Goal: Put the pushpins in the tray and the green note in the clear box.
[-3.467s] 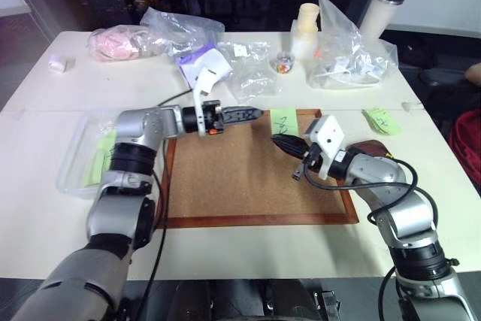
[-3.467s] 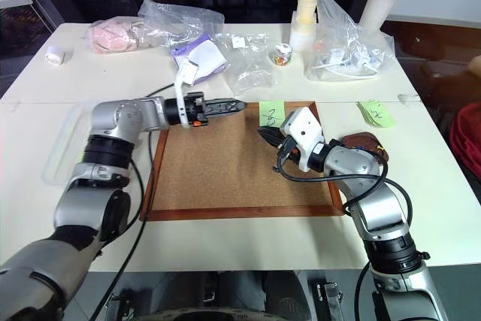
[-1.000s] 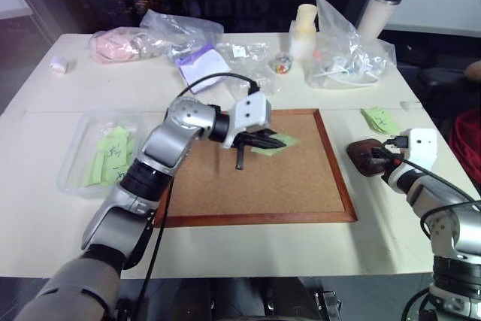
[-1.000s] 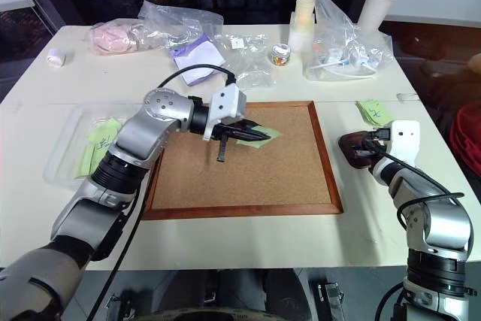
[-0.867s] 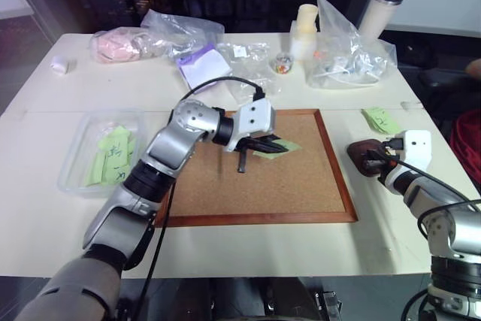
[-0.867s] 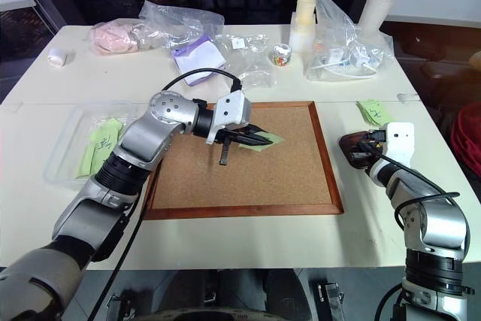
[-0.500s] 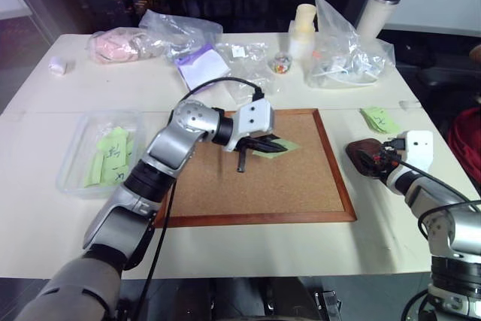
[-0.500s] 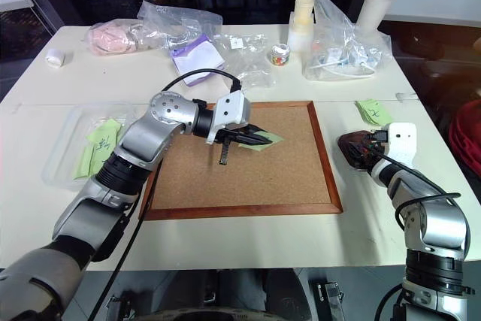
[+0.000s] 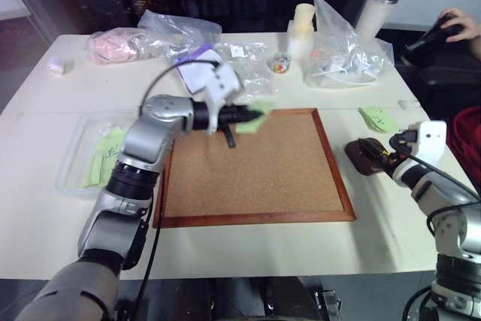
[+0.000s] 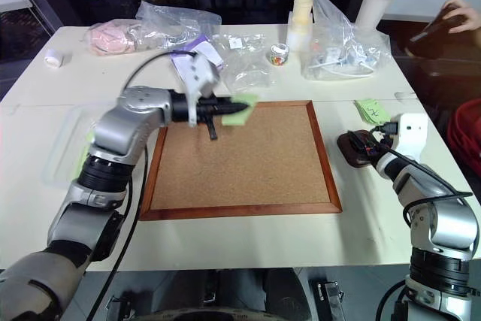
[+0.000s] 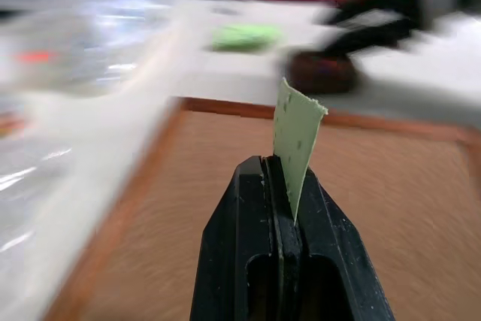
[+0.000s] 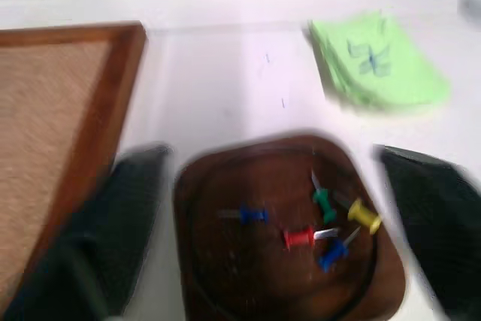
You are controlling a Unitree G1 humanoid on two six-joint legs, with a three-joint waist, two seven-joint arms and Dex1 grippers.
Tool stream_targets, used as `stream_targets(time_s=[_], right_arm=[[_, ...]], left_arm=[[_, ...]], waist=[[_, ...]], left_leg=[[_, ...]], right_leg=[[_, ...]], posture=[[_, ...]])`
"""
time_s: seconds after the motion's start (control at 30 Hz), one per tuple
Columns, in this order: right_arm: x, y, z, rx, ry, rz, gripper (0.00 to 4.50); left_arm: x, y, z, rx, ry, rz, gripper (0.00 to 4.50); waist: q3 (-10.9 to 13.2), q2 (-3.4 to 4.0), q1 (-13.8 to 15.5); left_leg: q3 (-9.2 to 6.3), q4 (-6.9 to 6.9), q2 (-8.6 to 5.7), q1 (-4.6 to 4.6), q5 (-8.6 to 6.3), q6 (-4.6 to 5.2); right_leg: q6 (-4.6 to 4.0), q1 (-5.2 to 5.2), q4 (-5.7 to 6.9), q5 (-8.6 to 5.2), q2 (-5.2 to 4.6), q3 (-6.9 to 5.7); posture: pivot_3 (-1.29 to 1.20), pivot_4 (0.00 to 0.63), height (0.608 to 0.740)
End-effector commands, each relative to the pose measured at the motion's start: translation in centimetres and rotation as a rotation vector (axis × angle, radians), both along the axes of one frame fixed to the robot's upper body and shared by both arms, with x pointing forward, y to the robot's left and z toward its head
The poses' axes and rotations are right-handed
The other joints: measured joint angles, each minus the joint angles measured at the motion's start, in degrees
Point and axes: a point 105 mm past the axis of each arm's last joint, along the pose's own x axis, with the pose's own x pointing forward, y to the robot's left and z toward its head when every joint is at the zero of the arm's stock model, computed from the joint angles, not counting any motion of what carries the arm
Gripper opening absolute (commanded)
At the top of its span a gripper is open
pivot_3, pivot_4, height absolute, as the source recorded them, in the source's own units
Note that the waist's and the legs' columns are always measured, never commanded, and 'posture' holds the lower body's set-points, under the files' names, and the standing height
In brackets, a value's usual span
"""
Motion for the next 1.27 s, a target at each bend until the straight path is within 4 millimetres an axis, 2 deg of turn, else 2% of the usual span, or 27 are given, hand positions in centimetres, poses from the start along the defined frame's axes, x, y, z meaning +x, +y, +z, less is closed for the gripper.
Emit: stream_targets(time_s=[0.03, 0.1, 0.13, 0.27, 0.33, 0.5, 0.53, 0.63, 0.83, 0.87, 0.9, 1.0, 1.1, 1.17, 1.2, 1.27], right_arm=[[-0.4, 7.8, 4.1, 0.053, -0.123, 0.376, 4.46], [-1.1, 12.2, 4.8, 0.088, -0.122, 0.591, 4.46], [-1.8, 14.1, 4.6, 0.076, -0.101, 0.709, 4.46], [-4.2, 17.6, 2.9, 0.005, 0.013, 0.986, 4.46], [-5.1, 18.8, 1.7, -0.075, 0.061, 1.080, 4.46], [-5.0, 20.5, 0.5, -0.095, 0.065, 1.135, 4.46], [-5.0, 20.6, 0.3, -0.097, 0.067, 1.136, 4.46], [-4.8, 20.5, 0.1, -0.094, 0.064, 1.129, 4.50], [-3.5, 19.6, 0.4, -0.098, 0.041, 1.057, 4.50], [-3.4, 19.4, 0.4, -0.105, 0.043, 1.048, 4.50], [-3.4, 19.2, 0.3, -0.109, 0.044, 1.041, 4.50], [-3.2, 18.6, 0.7, -0.095, 0.037, 1.009, 4.50], [-3.0, 16.7, 2.2, 0.036, 0.004, 0.905, 4.50], [-3.3, 15.7, 2.6, 0.075, 0.004, 0.869, 4.50], [-3.6, 15.0, 2.7, 0.081, 0.008, 0.847, 4.50], [-4.2, 13.5, 2.7, 0.077, 0.023, 0.791, 4.50]], left_arm=[[1.9, 8.4, 5.3, -0.169, -0.156, 0.529, 0.00], [1.1, 12.9, 5.4, -0.124, -0.170, 0.768, 0.00], [0.3, 15.0, 4.7, -0.061, -0.130, 0.890, 0.00], [-3.2, 19.6, 2.2, 0.130, 0.018, 1.151, 0.00], [-4.6, 20.8, 1.5, 0.175, 0.050, 1.226, 0.00], [-6.0, 21.3, -0.6, 0.047, 0.233, 1.290, 0.00], [-6.1, 21.6, -1.0, 0.032, 0.253, 1.304, 0.00], [-6.7, 22.2, -2.0, 0.022, 0.284, 1.341, 0.97], [-6.7, 22.0, -2.3, 0.037, 0.281, 1.344, 3.69], [-6.7, 21.9, -2.4, 0.043, 0.279, 1.345, 4.27], [-6.6, 21.8, -2.4, 0.030, 0.276, 1.337, 4.40], [-6.5, 21.8, -1.7, -0.002, 0.235, 1.303, 4.40], [-6.2, 21.0, 0.6, -0.032, 0.118, 1.128, 4.40], [-6.4, 20.4, 0.7, -0.013, 0.119, 1.025, 4.40], [-6.6, 20.8, 0.8, 0.005, 0.114, 1.004, 4.40], [-7.0, 23.4, 0.8, 0.085, 0.113, 1.028, 4.40]], waist=[[0.0, -0.05, -0.5], [0.0, -0.05, -1.4], [0.0, -0.04, -1.4], [0.0, -0.10, -0.7], [0.1, -0.20, 0.3], [0.1, -0.34, 1.4], [0.1, -0.35, 1.4], [0.1, -0.35, 1.3], [0.1, -0.36, 1.2], [0.1, -0.36, 1.2], [0.1, -0.36, 1.2], [0.1, -0.36, 1.1], [0.1, -0.38, 1.2], [0.1, -0.37, 1.2], [0.1, -0.35, 1.1], [0.1, -0.35, 1.0]], left_leg=[[-0.01, 0.01, 0.04, 0.03, 0.00, 0.01], [-0.05, 0.06, 0.09, 0.06, -0.01, 0.01], [-0.08, 0.05, 0.12, 0.07, -0.01, 0.01], [-0.10, -0.01, 0.06, -0.03, 0.02, -0.04], [-0.08, 0.17, 0.01, -0.13, 0.02, -0.05], [-0.16, 0.82, -0.05, -0.16, -0.18, 0.27], [-0.15, 0.84, -0.06, -0.16, -0.18, 0.27], [-0.17, 0.84, -0.05, -0.14, -0.18, 0.26], [-0.16, 0.78, -0.01, -0.14, -0.17, 0.25], [-0.16, 0.78, -0.01, -0.14, -0.18, 0.26], [-0.16, 0.78, -0.01, -0.14, -0.18, 0.26], [-0.17, 0.77, -0.01, -0.14, -0.18, 0.26], [-0.16, 0.77, 0.04, -0.15, -0.18, 0.25], [-0.15, 0.75, 0.05, -0.15, -0.18, 0.24], [-0.14, 0.72, 0.05, -0.14, -0.18, 0.24], [-0.11, 0.70, 0.05, -0.12, -0.18, 0.25]], right_leg=[[0.00, -0.01, 0.05, 0.00, 0.02, 0.01], [-0.01, -0.02, 0.20, 0.00, 0.08, 0.02], [-0.01, -0.03, 0.22, -0.01, 0.12, 0.01], [-0.02, -0.03, 0.23, -0.01, -0.02, -0.07], [-0.02, -0.06, 0.22, -0.01, -0.13, -0.09], [0.07, 0.23, 0.20, 0.03, -0.16, -0.13], [0.10, 0.24, 0.21, 0.05, -0.15, -0.13], [0.11, 0.23, 0.22, 0.06, -0.12, -0.12], [0.10, 0.17, 0.23, 0.06, -0.11, -0.09], [0.10, 0.17, 0.23, 0.06, -0.11, -0.08], [0.10, 0.17, 0.22, 0.06, -0.12, -0.08], [0.10, 0.16, 0.23, 0.06, -0.12, -0.08], [0.10, 0.16, 0.23, 0.06, -0.13, -0.08], [0.09, 0.16, 0.22, 0.06, -0.15, -0.08], [0.09, 0.16, 0.21, 0.06, -0.18, -0.08], [0.08, 0.16, 0.21, 0.06, -0.23, -0.08]], posture=[[0.00, 0.150, 0.734], [0.00, 0.150, 0.734], [0.00, 0.150, 0.734], [0.00, 0.150, 0.734], [0.00, 0.150, 0.734], [0.00, 0.150, 0.734], [0.00, 0.150, 0.734], [0.00, 0.150, 0.734], [0.00, 0.150, 0.734], [0.00, 0.150, 0.734], [0.00, 0.150, 0.734], [0.00, 0.150, 0.734], [0.00, 0.150, 0.734], [0.00, 0.150, 0.734], [0.00, 0.150, 0.734], [0.00, 0.150, 0.734]])
